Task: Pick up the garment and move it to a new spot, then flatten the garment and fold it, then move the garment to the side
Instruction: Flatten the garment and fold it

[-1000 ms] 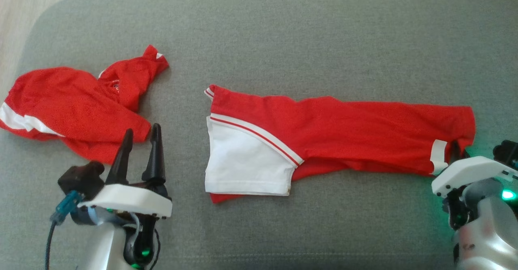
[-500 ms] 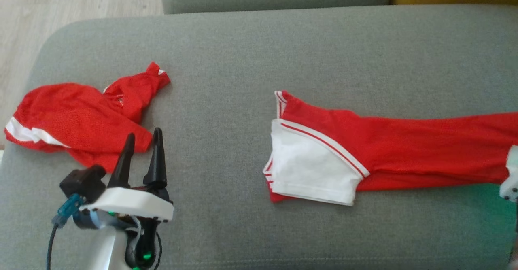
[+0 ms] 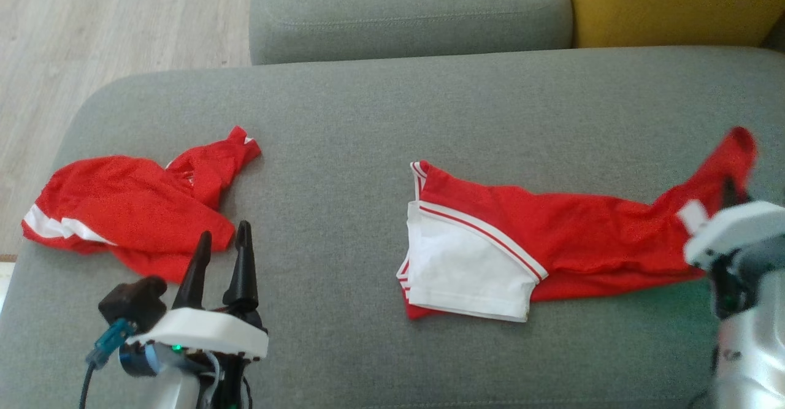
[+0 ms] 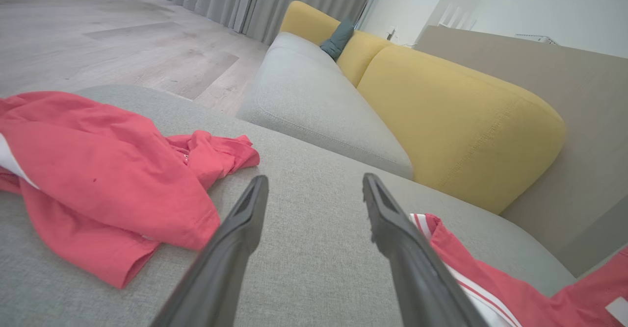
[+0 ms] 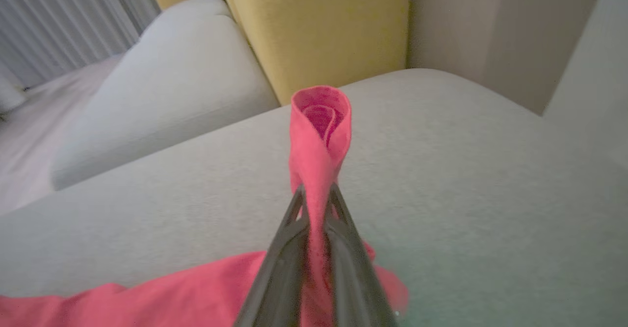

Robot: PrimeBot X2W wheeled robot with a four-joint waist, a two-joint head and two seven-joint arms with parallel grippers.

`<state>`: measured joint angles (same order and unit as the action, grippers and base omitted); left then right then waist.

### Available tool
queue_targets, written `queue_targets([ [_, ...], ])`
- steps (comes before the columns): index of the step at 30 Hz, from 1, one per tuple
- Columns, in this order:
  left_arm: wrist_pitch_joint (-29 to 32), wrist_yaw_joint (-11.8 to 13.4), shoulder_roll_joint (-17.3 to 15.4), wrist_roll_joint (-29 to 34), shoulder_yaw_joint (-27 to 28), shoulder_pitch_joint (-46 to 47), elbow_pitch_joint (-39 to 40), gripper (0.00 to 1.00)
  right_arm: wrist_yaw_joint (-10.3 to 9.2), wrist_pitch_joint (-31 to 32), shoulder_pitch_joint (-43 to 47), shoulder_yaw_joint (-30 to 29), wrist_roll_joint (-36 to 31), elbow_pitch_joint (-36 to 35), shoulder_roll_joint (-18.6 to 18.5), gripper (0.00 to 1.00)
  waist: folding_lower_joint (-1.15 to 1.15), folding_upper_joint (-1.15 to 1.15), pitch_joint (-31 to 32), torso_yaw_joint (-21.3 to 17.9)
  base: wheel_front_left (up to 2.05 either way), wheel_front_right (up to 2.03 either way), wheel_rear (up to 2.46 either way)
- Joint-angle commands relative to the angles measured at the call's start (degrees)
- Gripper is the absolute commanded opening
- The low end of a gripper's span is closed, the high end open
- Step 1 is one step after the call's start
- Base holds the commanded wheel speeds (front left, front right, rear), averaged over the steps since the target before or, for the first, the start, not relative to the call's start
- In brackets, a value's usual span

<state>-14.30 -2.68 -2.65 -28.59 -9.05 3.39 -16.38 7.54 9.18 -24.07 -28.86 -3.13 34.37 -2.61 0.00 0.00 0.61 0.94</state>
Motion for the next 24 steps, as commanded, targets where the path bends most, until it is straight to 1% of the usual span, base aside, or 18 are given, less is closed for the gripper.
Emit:
queue_targets([
  [1, -0.7, 0.3, -0.2, -0.4, 1.5, 1.5, 2.2, 1.00, -0.05, 1.3, -2.2, 5.5, 5.0, -3.1, -0.3, 0.00, 0.00, 0.00, 0.4, -0.2, 0.00, 0.00, 0.00],
  [7, -0.7, 0.4, -0.2, -0.5, 1.5, 1.1, 2.4, 1.00, -0.05, 4.5, 1.8, 18.9, 22.1, -8.6, -0.3, 0.00, 0.00, 0.00, 0.9, -0.3, 0.00, 0.00, 0.00],
  [11, -0.7, 0.3, -0.2, -0.4, 1.2, 1.0, 2.3, 1.00, -0.05, 3.5, 4.9, 28.6, 33.2, -10.8, -0.3, 0.00, 0.00, 0.00, 1.0, 0.2, 0.00, 0.00, 0.00],
  [12, -0.7, 0.3, -0.2, -0.4, 1.2, 1.0, 2.3, 1.00, -0.05, 2.8, 5.6, 31.2, 35.8, -10.9, -0.3, 0.00, 0.00, 0.00, 1.0, 0.4, 0.00, 0.00, 0.00],
  [14, -0.7, 0.2, -0.2, -0.4, 0.9, 1.0, 2.1, 1.00, -0.05, 0.6, 6.9, 35.8, 38.9, -10.6, -0.3, 0.00, 0.00, 0.00, 0.9, 1.0, 0.00, 0.00, 0.00],
  [16, -0.7, 0.1, -0.2, -0.4, 0.5, 0.9, 2.0, 1.00, -0.05, -2.0, 7.5, 39.4, 42.4, -9.3, -0.3, 0.00, 0.00, 0.00, 0.8, 1.5, 0.00, 0.00, 0.00],
  [23, -0.7, 0.1, -0.2, -0.8, -0.7, 0.8, 1.1, 1.00, -0.05, -11.1, 5.7, 52.0, 51.6, -1.7, -0.3, 0.00, 0.00, 0.00, 0.2, 4.2, 0.00, 0.00, 0.00],
  [24, -0.7, 0.1, -0.2, -0.9, -0.9, 1.0, 0.9, 1.00, -0.05, -13.4, 5.1, 55.3, 54.0, 0.3, -0.3, 0.00, 0.00, 0.00, -0.1, 4.9, 0.00, 0.00, 0.00],
])
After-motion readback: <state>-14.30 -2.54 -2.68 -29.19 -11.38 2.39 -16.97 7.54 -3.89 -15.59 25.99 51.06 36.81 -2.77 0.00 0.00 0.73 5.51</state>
